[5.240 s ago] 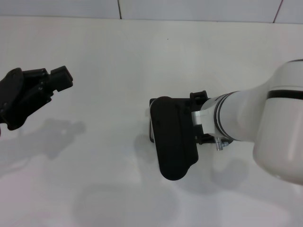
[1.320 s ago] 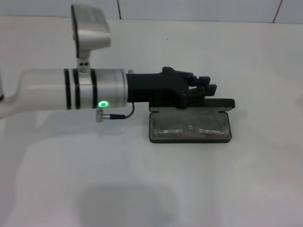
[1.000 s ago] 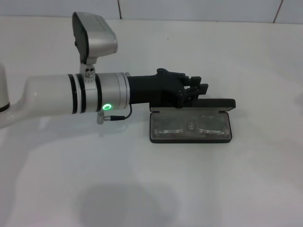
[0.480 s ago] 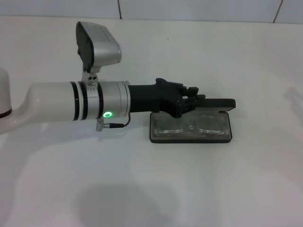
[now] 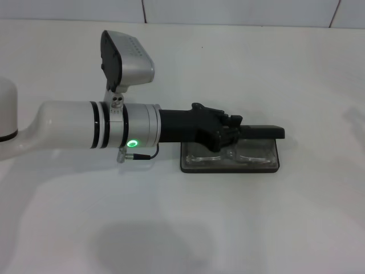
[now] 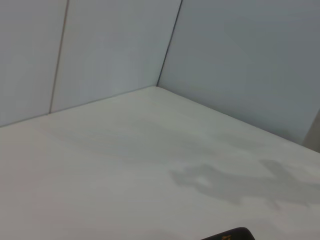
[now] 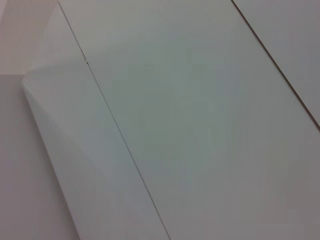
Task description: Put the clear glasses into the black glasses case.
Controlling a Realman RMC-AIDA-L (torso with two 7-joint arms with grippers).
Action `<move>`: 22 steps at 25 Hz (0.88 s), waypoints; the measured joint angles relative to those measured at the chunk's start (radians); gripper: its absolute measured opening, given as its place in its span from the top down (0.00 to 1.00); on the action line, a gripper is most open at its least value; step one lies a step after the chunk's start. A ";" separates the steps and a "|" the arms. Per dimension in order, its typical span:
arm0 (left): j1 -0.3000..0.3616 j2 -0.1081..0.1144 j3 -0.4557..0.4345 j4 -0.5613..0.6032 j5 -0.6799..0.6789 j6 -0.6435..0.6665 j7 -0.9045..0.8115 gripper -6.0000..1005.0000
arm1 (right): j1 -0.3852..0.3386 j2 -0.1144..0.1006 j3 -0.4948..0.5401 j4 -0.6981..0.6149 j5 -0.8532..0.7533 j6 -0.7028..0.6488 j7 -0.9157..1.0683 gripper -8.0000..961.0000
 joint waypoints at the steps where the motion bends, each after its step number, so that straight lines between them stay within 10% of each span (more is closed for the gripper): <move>1: 0.000 0.000 0.004 0.000 0.000 0.001 -0.001 0.73 | 0.000 0.000 0.000 0.000 0.000 0.000 0.000 0.73; 22: 0.090 0.001 0.099 0.170 -0.005 0.174 0.004 0.73 | -0.013 0.000 0.000 0.000 -0.018 -0.010 -0.001 0.70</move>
